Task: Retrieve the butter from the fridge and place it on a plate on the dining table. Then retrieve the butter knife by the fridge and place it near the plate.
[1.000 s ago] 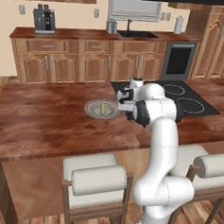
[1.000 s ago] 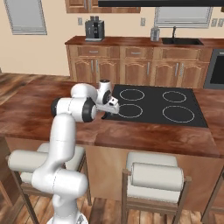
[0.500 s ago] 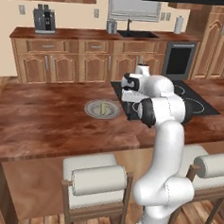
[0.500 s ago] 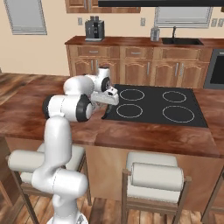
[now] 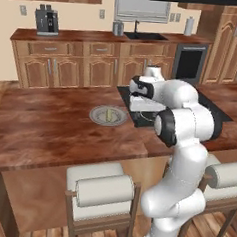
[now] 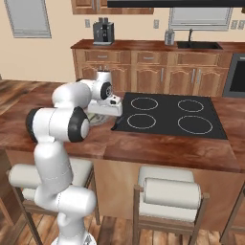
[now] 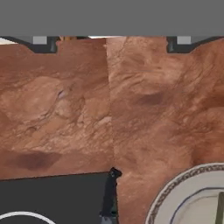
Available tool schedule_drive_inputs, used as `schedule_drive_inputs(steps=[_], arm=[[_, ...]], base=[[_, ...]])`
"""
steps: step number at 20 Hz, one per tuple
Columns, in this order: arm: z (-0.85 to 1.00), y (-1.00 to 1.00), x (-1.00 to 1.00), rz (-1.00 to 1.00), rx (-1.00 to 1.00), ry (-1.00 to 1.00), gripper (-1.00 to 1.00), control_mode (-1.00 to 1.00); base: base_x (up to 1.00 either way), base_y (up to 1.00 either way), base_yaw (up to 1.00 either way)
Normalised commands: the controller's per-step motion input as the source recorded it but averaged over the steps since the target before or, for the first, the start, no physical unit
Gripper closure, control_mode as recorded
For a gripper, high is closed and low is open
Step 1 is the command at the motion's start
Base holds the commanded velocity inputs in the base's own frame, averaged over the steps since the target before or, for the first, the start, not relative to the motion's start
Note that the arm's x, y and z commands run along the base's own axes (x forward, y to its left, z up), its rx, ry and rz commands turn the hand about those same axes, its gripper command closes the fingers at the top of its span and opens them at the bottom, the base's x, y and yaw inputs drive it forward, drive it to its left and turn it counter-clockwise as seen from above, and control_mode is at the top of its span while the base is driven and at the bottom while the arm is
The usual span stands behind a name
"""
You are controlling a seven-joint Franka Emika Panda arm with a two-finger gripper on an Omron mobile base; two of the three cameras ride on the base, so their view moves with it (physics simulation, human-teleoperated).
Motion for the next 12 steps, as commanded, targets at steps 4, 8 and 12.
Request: schedule_drive_inputs(steps=[4, 8, 12], arm=[[0.51, 0.23, -1.00, 0.25, -0.05, 0.05, -1.00, -1.00], [0.11, 0.08, -0.98, 0.13, 0.00, 0.01, -1.00, -1.00], [-0.14, -0.01, -0.82, 0.02, 0.00, 0.00, -1.00, -1.00]], base=[[0.00, 0.00, 0.00], [0.00, 0.00, 0.00], [0.00, 0.00, 0.00]])
